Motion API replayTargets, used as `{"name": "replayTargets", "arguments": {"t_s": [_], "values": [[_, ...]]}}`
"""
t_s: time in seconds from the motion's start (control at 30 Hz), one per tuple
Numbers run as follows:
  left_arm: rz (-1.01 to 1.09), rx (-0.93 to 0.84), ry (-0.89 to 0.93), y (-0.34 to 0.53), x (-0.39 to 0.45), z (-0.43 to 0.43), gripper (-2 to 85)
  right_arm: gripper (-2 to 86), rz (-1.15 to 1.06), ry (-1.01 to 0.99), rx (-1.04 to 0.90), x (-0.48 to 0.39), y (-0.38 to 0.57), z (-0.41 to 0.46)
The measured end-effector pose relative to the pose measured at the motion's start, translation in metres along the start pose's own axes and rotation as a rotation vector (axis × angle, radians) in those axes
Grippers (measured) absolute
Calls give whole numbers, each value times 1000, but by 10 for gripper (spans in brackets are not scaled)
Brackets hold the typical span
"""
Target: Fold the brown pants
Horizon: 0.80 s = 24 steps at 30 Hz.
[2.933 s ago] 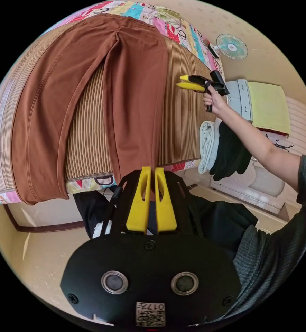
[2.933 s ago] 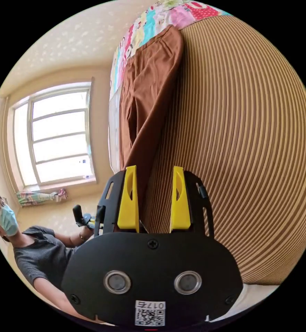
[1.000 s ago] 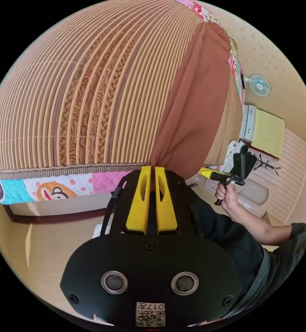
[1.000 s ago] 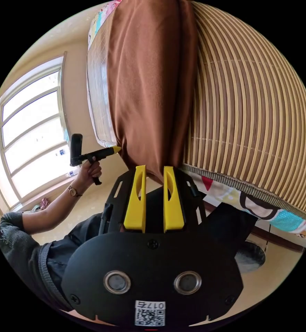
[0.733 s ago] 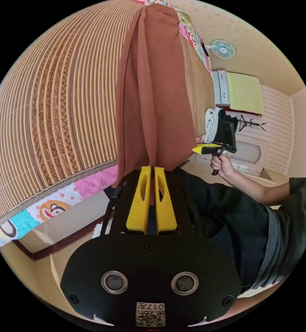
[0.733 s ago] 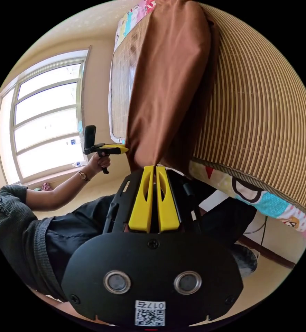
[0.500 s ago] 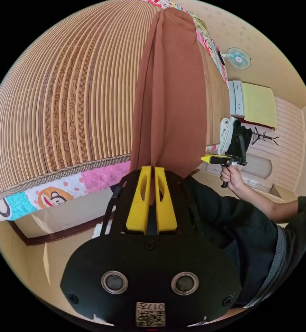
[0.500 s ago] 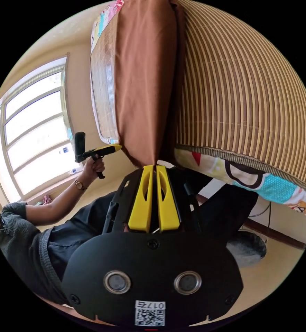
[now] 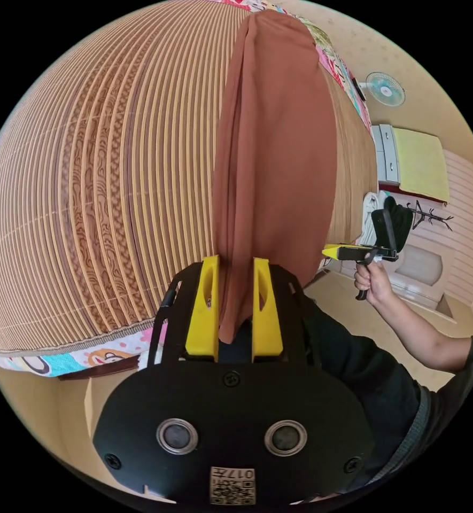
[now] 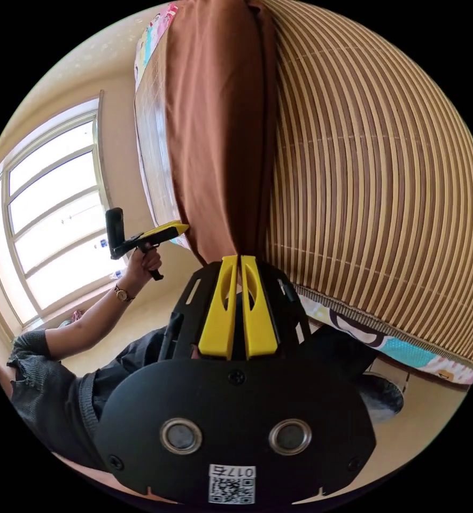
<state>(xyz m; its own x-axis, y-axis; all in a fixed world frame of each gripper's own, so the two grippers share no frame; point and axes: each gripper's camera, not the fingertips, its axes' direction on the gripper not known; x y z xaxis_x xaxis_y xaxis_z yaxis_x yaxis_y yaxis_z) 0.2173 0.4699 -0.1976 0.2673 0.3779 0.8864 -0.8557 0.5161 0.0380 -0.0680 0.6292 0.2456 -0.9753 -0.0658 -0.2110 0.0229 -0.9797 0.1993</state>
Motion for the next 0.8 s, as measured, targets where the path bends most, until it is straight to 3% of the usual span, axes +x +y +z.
{"name": "replayTargets", "arguments": {"t_s": [0.13, 0.27, 0.37, 0.5, 0.6, 0.8], "values": [[18, 25, 89, 46, 21, 8, 7, 26, 16, -82, 74, 8, 38, -9], [-64, -23, 105, 75, 26, 11, 13, 43, 13, -64, -8, 23, 60, -9], [-75, 58, 58, 84, 31, -5, 50, 94, 5, -78, 71, 38, 62, -34], [-75, 179, 185, 57, 23, -29, 127, 124, 3, -124, 183, 66, 45, -67], [-38, 166, 184, 23, 28, -27, 152, 125, -27, -202, 211, 83, 23, -77], [1, 112, 203, -17, 51, -12, 99, 94, -62, -388, 209, 96, -10, -68]]}}
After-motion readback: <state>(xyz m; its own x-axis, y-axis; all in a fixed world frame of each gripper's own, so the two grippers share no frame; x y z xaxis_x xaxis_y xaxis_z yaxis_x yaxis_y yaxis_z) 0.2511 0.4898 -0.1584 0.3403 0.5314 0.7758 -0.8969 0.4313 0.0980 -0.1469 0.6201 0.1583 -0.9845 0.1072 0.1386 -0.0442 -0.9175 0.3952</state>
